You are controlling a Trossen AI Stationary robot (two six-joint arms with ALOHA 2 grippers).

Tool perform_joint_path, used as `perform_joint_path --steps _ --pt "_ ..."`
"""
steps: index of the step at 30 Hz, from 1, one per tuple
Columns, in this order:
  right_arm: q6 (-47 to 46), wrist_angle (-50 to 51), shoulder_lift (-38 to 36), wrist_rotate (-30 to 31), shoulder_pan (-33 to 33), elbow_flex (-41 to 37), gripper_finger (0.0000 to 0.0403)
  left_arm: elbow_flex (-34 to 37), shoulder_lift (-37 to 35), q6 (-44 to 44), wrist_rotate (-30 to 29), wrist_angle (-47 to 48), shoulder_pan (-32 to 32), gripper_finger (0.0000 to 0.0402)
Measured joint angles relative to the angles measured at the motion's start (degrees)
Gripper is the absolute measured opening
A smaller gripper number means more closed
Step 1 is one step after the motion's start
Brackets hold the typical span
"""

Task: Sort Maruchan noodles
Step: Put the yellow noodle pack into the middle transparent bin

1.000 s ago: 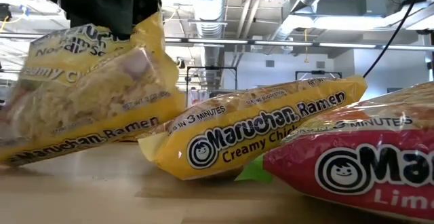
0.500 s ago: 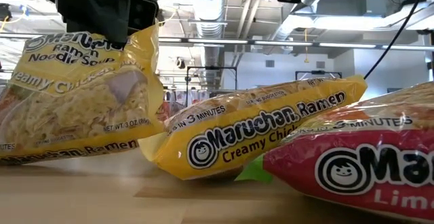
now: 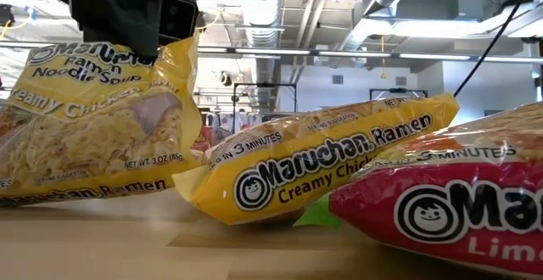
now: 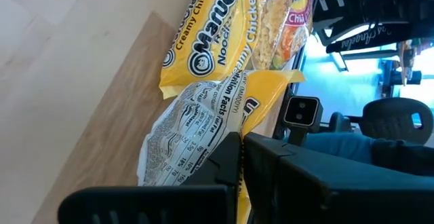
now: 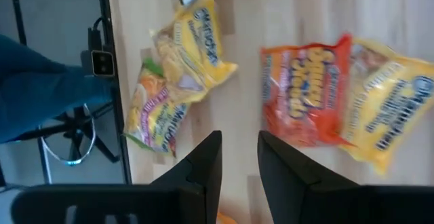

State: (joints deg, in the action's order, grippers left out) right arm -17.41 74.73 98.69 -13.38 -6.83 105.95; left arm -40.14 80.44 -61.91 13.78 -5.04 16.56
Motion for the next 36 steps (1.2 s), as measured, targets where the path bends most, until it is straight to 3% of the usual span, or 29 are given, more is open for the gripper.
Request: perform_joint_path --steps 16,29,36 --pt "-10.7 -28.8 -0.1 11.2 -13.8 -15.0 0.0119 0.0 0.0 1.9 0.6 1.5 0.0 0.0" --pt "-9.1 -54.1 0.0 12.7 -14.6 -28.1 0.0119 0.0 0.0 1.9 0.5 1.3 0.3 0.0" --pt "-6.8 -61.8 0.0 13.8 -13.5 -31.9 0.0119 0.0 0.0 1.7 -0.1 0.6 0.3 0.0"
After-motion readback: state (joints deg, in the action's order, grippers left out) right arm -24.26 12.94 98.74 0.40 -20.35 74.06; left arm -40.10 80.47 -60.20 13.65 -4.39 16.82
